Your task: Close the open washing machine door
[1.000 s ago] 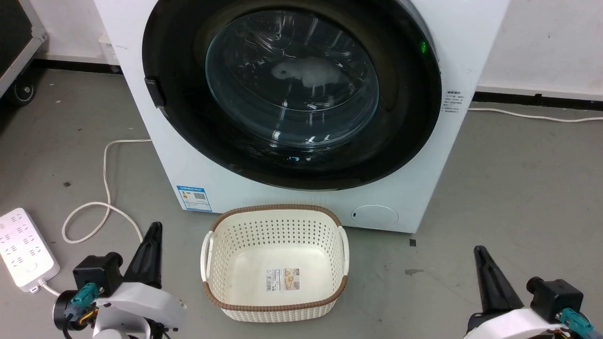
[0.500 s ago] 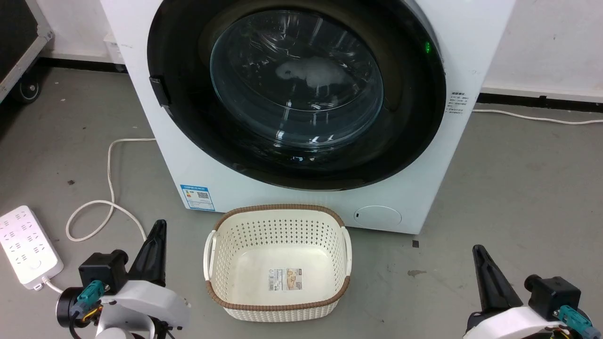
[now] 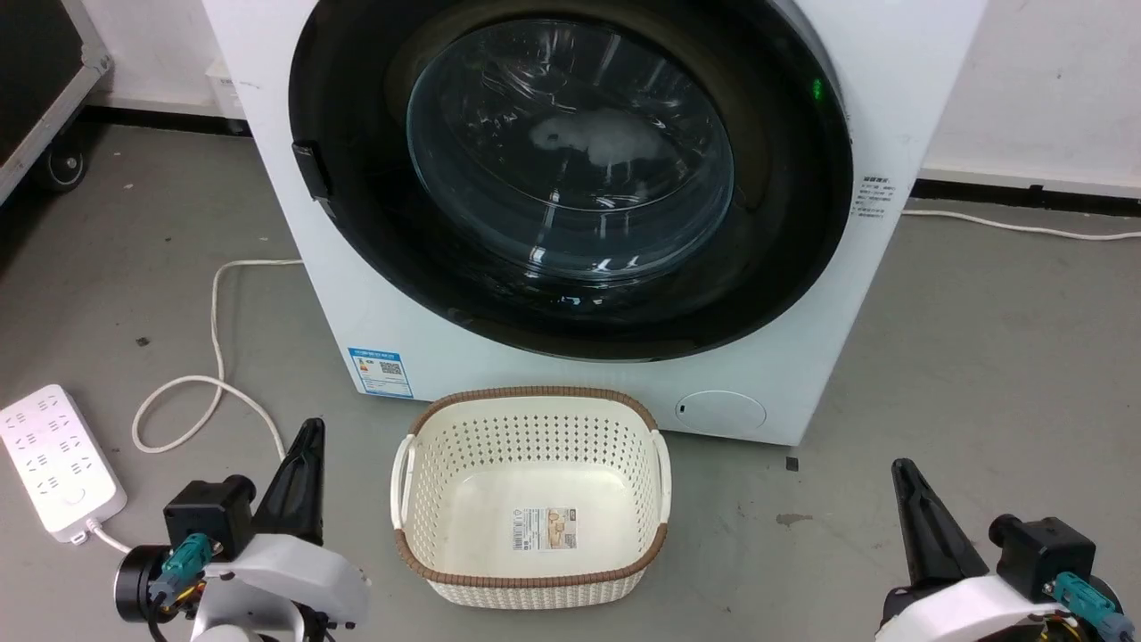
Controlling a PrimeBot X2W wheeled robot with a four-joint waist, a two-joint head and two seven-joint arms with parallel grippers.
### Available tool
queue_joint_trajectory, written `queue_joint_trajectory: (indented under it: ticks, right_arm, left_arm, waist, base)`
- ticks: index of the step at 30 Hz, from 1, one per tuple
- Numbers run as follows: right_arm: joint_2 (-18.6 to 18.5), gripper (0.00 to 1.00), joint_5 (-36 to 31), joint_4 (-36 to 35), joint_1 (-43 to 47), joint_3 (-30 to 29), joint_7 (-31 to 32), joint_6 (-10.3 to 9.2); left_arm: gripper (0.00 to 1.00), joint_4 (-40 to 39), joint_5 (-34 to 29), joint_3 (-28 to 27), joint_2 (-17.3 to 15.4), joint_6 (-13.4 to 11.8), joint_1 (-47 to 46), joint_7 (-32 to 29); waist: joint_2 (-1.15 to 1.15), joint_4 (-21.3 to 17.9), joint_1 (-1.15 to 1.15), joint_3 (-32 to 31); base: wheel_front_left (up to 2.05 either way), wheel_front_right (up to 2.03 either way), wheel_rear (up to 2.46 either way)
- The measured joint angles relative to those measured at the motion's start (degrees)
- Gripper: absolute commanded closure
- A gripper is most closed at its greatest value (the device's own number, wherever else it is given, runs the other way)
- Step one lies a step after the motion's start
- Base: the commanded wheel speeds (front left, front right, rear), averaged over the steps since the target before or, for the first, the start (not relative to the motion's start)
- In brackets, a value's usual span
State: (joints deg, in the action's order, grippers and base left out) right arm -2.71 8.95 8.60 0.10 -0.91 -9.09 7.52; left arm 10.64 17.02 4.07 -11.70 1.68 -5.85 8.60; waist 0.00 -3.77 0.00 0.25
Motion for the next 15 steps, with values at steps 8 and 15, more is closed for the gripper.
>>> queue_joint_trajectory:
  ticks: [8,15]
  right_arm:
    - [0.00,1.00,-0.94,-0.60,0.00,0.08,0.96,0.00]
    - [0.00,1.00,-1.45,-1.25,0.00,0.15,1.52,0.00]
  left_arm:
    - [1.00,-0.83,-1.37,-0.32,0.57,-0.08,0.29,-0.59]
    - [1.00,-1.56,-2.69,-0.73,1.44,-0.24,0.69,-1.34]
  waist:
    - [0.00,0.32,0.00,-0.02]
    - [0.00,0.59,0.00,-0.04]
  base:
    - [0.00,0.00,0.00]
    - [0.00,0.00,0.00]
